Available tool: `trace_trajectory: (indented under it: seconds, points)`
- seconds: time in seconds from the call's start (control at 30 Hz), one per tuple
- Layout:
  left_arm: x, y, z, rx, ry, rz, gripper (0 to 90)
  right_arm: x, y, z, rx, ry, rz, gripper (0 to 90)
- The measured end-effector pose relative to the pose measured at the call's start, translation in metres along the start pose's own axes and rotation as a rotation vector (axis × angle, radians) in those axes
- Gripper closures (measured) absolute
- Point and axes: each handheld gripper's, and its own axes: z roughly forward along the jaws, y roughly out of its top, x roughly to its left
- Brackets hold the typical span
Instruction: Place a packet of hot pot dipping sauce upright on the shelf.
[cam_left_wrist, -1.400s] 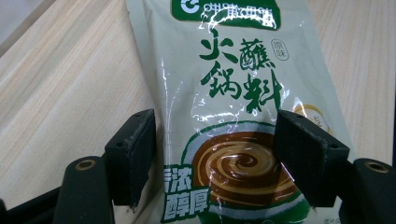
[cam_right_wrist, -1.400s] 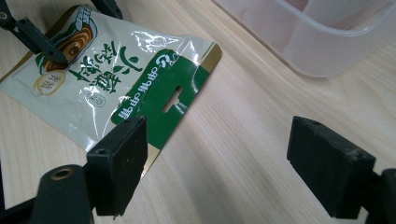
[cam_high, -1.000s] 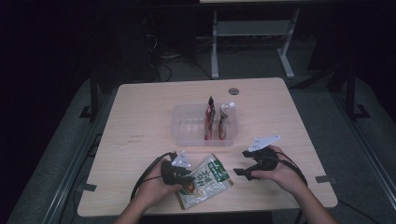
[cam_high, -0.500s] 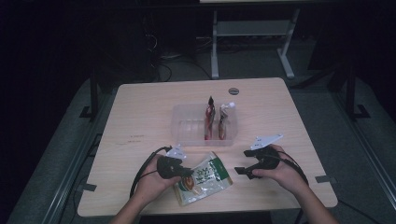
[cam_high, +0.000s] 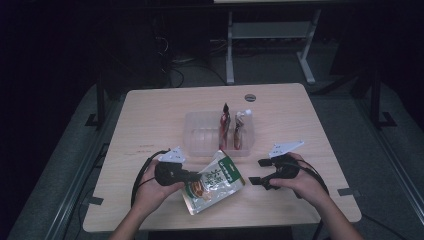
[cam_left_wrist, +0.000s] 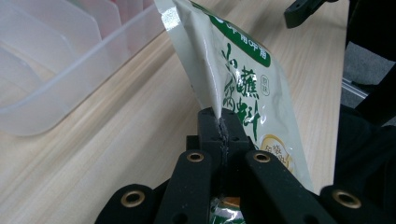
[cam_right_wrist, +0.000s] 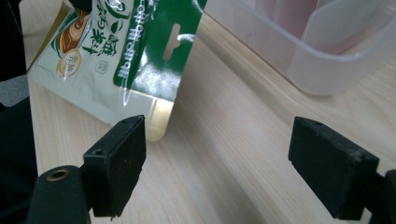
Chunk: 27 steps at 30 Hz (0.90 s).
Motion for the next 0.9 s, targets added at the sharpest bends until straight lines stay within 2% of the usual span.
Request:
trace_trajectory:
  seconds: [0.17, 0.23, 0.6, 0.9]
  points:
    - [-0.003, 0.002, -0.005, -0.010, -0.009, 0.019, 90.0, 0.004, 0.009, 0.002, -0.017, 0.026, -0.003, 18.8]
    - [-0.003, 0.003, -0.006, -0.019, -0.020, 0.018, 90.0, 0.006, 0.014, 0.004, -0.021, 0.033, -0.018, 18.8]
    - [-0.007, 0.008, -0.012, -0.040, -0.025, 0.038, 90.0, 0.014, 0.044, 0.020, -0.039, 0.107, -0.034, 18.4]
    - [-0.009, 0.012, -0.012, -0.045, -0.027, 0.059, 90.0, 0.025, 0.056, 0.037, -0.014, 0.166, -0.059, 18.5]
